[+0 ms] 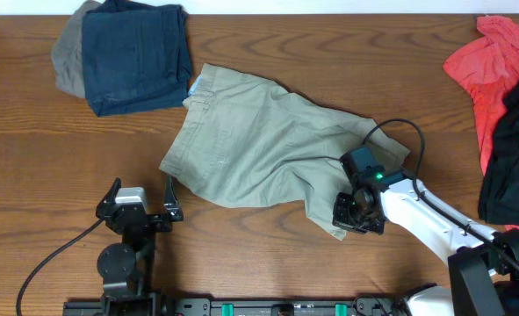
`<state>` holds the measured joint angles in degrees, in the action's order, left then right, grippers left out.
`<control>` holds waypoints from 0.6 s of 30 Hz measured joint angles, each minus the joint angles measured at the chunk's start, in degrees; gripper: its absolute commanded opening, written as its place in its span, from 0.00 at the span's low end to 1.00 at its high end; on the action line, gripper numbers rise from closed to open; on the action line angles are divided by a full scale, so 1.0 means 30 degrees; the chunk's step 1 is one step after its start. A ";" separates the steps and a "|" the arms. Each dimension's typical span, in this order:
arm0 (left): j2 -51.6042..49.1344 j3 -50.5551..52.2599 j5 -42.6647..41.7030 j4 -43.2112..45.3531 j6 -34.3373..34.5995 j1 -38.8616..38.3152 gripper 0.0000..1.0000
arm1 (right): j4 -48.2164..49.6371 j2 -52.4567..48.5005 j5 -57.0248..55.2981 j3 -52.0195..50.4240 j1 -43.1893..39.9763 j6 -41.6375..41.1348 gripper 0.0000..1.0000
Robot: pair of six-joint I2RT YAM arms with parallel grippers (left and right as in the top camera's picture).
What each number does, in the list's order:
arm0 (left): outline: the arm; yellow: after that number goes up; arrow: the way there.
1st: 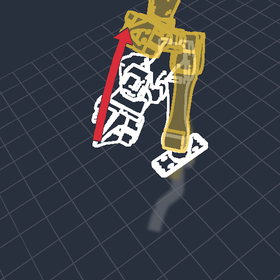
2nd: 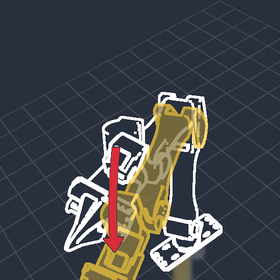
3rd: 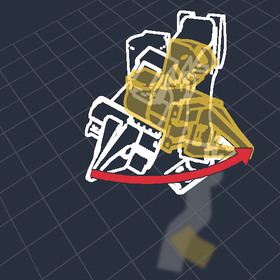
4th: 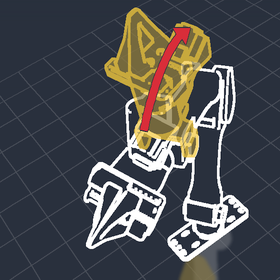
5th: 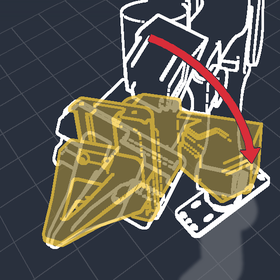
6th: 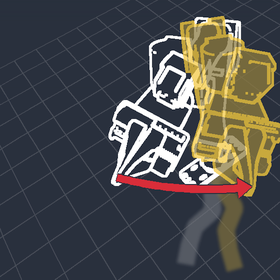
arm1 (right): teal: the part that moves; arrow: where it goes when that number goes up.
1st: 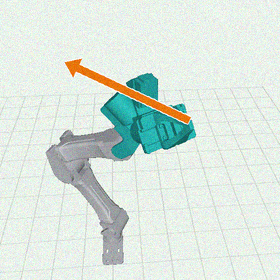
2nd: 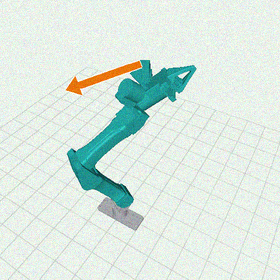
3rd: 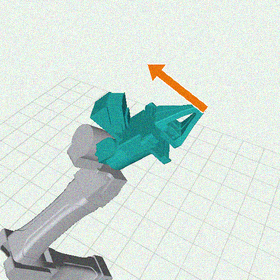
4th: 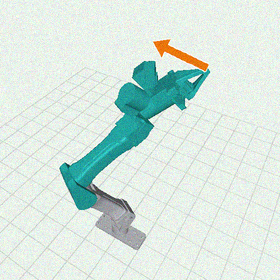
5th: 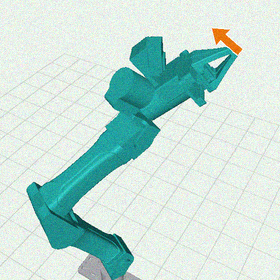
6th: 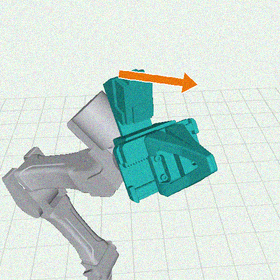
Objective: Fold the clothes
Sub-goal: 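Reach the left gripper to the shorts' left waistband corner and grasp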
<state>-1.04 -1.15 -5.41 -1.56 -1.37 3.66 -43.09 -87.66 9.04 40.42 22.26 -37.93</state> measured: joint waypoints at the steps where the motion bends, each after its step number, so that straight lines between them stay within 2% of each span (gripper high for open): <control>1: 0.0000 0.0000 0.0000 0.0000 0.0000 0.0000 0.98 | -0.0131 0.0000 0.0124 0.0007 -0.0182 0.0007 0.01; 6: 0.0000 0.0000 0.0000 0.0000 -0.0007 0.0000 0.98 | -0.2280 0.0197 0.0175 0.0619 -0.2958 0.0729 0.01; 13: 0.0007 0.0000 0.0000 0.0000 -0.0007 0.0000 0.98 | -0.5005 0.2193 -0.0036 0.3949 -0.8590 0.3446 0.01; 18: 0.0000 0.0000 0.0000 0.0000 0.0000 0.0000 0.98 | -0.5217 0.3322 0.0270 0.5391 -0.9959 0.5093 0.01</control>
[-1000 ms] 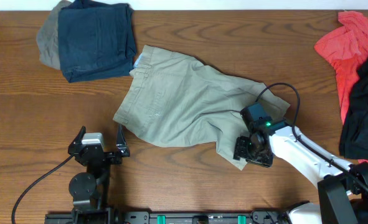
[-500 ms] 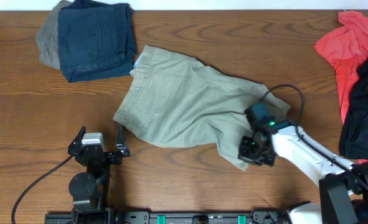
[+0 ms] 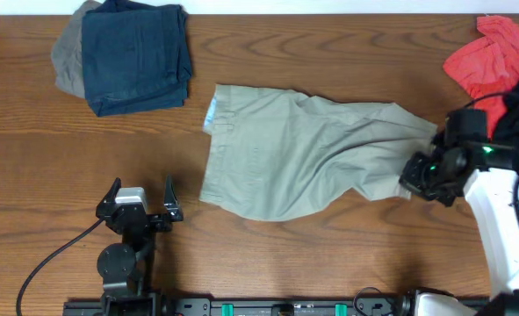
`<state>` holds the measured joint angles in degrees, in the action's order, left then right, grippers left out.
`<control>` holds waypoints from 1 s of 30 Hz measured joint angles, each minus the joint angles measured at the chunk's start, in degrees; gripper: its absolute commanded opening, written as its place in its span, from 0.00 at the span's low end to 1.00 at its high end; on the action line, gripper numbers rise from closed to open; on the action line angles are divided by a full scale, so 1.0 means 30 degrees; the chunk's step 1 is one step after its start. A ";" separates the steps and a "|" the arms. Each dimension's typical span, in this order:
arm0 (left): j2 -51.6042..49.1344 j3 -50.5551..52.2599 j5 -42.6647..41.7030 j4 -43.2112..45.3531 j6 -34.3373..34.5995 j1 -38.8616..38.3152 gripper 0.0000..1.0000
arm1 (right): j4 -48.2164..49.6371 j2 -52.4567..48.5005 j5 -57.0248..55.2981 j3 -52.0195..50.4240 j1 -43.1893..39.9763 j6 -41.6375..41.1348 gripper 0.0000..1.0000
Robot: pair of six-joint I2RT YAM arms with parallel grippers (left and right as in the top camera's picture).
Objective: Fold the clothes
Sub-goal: 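Reach the left gripper to the shorts' left waistband corner and grasp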
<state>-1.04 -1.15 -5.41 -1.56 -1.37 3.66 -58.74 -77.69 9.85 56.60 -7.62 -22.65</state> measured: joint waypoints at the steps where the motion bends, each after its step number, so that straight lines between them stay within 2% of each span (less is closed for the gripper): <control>1: 0.0007 0.0000 0.0000 0.0000 -0.0007 0.0000 0.98 | -0.0058 0.0087 0.0073 0.0051 0.0000 0.0211 0.01; 21: 0.0007 0.0000 -0.0211 0.0029 0.0182 0.0000 0.98 | -0.0474 0.0095 0.0291 -0.1224 0.0226 0.1639 0.01; 24: 0.0000 0.0000 -0.1093 0.0153 0.1486 0.0000 0.98 | -0.0226 0.0095 0.0291 -0.1537 0.0226 0.1712 0.01; 30: 0.0000 0.0000 -0.4335 0.0670 0.6054 0.0000 0.98 | 0.0138 0.0095 0.0590 -0.1814 0.0233 0.1770 0.01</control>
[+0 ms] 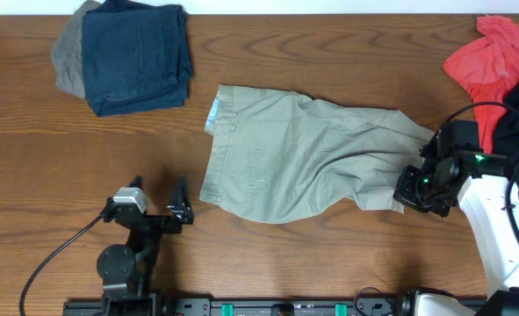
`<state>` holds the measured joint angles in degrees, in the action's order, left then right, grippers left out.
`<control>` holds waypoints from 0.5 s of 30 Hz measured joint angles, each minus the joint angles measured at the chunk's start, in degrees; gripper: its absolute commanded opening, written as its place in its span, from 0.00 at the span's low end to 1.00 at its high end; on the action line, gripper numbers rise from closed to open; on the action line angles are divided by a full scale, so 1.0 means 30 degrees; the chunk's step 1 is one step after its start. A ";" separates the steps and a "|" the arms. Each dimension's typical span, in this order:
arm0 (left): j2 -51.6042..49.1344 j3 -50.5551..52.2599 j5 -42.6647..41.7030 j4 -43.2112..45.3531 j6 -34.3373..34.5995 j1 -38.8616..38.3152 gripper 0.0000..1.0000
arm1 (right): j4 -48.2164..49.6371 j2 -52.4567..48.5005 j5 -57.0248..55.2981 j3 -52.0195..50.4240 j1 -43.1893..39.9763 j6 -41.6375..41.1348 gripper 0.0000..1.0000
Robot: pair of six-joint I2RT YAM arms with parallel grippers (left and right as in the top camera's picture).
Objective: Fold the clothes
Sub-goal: 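Reach the left gripper to the shorts' left waistband corner and grasp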
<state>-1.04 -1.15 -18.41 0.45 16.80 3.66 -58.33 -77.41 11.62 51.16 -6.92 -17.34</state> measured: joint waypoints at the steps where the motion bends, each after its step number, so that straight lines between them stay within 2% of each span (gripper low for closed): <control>1: -0.0007 0.0007 -0.0845 0.0197 0.0525 0.0000 0.98 | -0.0015 0.0000 0.0080 -0.0007 0.0007 0.0000 0.01; 4: -0.0066 0.0015 -0.2994 0.1071 0.1494 0.0000 0.98 | -0.0015 0.0000 0.0160 -0.0007 0.0131 0.0007 0.01; 9: -0.1020 -0.1588 -0.4619 0.0670 0.1909 0.0000 0.98 | 0.0066 0.0000 0.0262 -0.0015 0.0452 0.0015 0.01; 12: -0.2892 -0.4583 -0.5027 -0.1195 0.1326 0.0000 0.98 | 0.0102 0.0000 0.0299 -0.0036 0.0663 0.0015 0.01; 15: -0.5887 -0.8393 -0.5326 -0.4830 -0.0138 -0.0007 0.98 | 0.0087 0.0000 0.0372 -0.0066 0.0787 0.0022 0.01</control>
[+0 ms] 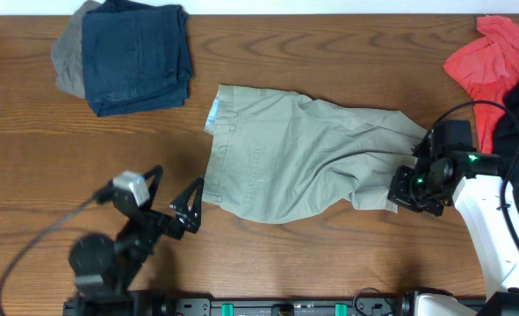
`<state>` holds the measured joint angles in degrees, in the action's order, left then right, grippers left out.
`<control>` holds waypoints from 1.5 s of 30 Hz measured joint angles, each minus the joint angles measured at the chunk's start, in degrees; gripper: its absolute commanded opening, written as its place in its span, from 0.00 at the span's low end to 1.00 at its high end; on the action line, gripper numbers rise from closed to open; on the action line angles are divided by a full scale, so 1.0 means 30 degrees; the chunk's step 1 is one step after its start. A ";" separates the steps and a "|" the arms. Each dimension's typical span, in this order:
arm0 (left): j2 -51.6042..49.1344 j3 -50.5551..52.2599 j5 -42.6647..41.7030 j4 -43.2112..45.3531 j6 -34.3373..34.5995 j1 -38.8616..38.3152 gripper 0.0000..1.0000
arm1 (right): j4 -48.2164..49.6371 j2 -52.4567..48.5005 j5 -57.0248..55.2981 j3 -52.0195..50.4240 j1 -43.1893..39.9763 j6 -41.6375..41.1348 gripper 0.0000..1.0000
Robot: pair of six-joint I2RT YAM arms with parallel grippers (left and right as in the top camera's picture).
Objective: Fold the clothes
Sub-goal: 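Reach the left gripper to the shorts' left waistband corner and grasp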
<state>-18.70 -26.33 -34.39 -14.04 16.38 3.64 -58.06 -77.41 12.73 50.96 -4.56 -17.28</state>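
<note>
Khaki shorts (303,158) lie spread across the middle of the table. The waistband is on the left and the legs reach to the right. My right gripper (406,195) sits low on the hem of the nearer leg and looks shut on that cloth. My left gripper (178,186) is open, with its fingers spread just left of the waistband's lower corner and nothing between them.
A folded navy garment (136,53) lies on a grey one (66,48) at the back left. A red garment (483,66) and a black one (518,132) are heaped at the right edge. A black cable (31,254) trails from the left arm.
My left arm has swung forward and to the right, bringing its open fingers up to the waistband's lower corner. My right gripper is slightly further left on the hem. The shorts have not shifted.
At first the shorts lay slanted and rumpled, with my right gripper on the lower leg hem near the table's middle. Then the hem was far to the right and the shorts were stretched out and shifted right. My left gripper stayed parked and open until it moved toward the waistband.
</note>
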 measured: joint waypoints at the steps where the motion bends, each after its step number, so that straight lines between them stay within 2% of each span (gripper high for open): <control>1: -0.1341 -0.1472 -0.0044 -0.1472 -0.0634 -0.0022 0.98 | 0.0007 0.0000 0.0000 -0.0015 0.0015 0.0000 0.01; 6: -0.7417 -0.7016 0.0036 -0.8255 -0.3592 -0.0889 0.98 | 0.0015 0.0000 0.0058 -0.0036 0.0284 0.0000 0.01; 9: -1.0324 -0.9304 0.0678 -1.0943 -0.4510 -0.1938 0.98 | 0.0007 0.0000 0.0117 -0.0044 0.0481 0.0000 0.01; 13: -1.3267 -1.0834 0.3177 -1.3027 -0.5064 -0.3942 0.98 | 0.0000 0.0000 0.0124 -0.0044 0.0474 0.0000 0.02; 19: -1.6203 -1.0899 0.5122 -1.2546 -0.5085 -0.5967 0.98 | 0.0007 0.0000 0.0124 -0.0044 0.0474 0.0000 0.02; 27: -1.9438 -1.0899 0.5748 -1.2386 -0.3330 -0.6266 0.98 | 0.0000 0.0000 0.0131 -0.0044 0.0474 0.0000 0.02; 35: -2.3722 -1.0914 0.9646 -1.2269 0.1603 -0.6266 0.98 | -0.0073 0.0000 0.0124 -0.0044 0.0474 0.0000 0.02; 45: -2.6935 -1.0914 0.9056 -1.1380 0.3279 -0.6266 0.98 | -0.0117 0.0000 0.0131 -0.0044 0.0474 0.0000 0.02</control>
<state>-99.50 -59.07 -7.22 -48.18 26.22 -15.16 -58.41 -77.41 13.13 50.83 -3.14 -17.28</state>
